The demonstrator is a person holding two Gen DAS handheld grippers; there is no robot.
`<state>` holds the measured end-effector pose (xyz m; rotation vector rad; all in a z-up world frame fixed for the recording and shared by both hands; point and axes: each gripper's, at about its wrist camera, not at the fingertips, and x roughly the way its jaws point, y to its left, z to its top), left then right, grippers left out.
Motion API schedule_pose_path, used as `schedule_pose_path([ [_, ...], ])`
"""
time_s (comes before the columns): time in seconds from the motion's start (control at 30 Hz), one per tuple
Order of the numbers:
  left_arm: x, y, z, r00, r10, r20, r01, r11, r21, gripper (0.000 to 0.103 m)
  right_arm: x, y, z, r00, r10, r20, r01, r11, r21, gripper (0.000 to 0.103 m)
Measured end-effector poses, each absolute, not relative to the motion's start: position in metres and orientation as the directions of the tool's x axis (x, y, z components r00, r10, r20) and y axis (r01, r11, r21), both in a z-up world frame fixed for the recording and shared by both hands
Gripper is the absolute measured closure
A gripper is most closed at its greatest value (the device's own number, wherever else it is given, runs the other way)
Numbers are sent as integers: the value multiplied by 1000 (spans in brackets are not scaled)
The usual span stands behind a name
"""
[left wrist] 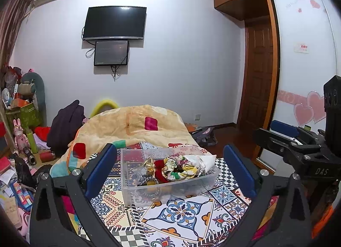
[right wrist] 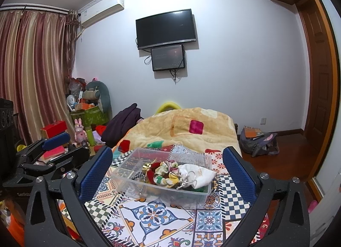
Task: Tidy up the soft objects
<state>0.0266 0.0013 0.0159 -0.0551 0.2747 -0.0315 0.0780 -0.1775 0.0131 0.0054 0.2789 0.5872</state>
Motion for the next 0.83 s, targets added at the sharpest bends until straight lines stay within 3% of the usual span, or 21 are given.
schedule_pose_path([
  [0.83, 28, 1, 13, 959, -28, -281, 13, 998, -56, 0, 80, -177, 11, 799, 535, -274, -536, 841, 78, 0],
])
